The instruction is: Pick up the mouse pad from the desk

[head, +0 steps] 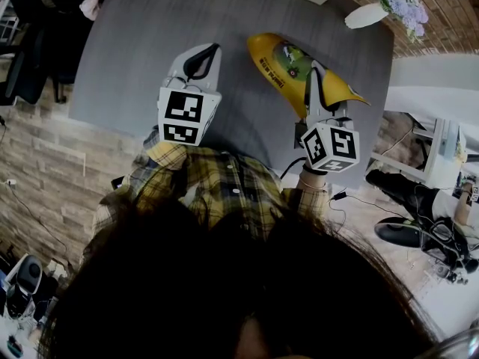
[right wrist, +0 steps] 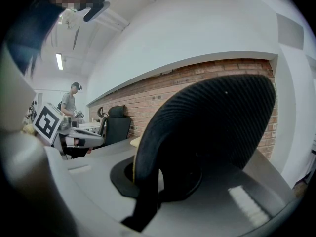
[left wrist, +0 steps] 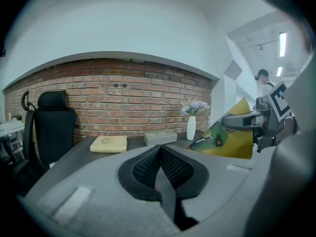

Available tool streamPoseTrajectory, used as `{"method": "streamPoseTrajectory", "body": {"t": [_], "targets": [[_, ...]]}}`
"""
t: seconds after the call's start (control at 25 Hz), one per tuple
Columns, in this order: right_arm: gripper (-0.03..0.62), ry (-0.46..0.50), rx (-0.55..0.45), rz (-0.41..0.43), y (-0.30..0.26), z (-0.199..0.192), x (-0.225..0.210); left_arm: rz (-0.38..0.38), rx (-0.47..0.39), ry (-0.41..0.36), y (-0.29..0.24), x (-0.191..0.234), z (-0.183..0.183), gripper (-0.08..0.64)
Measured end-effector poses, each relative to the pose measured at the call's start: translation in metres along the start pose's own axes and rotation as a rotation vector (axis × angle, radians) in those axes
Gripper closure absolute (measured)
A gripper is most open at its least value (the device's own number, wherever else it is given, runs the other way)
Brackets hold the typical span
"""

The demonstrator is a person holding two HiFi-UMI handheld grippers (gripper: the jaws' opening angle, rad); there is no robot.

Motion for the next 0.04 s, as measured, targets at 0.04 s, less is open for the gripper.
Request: {"method": "streamPoseTrajectory", "body": {"t": [0.04], "targets": [[0.578,0.001,0.0,0.0,0.0003,0.0001,0.0006,0.0,0.0,0.001,0.0008,0.0004,-0.0002,0.561]]}}
Point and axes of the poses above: the fingertips, and each gripper's own axes: y backward along the fingers, x to its left, z out of its top, the point moved 10 cm from there along y, backward along the fingers, and after that the axes turned 2 degrees about x, right-handed, at the moved point
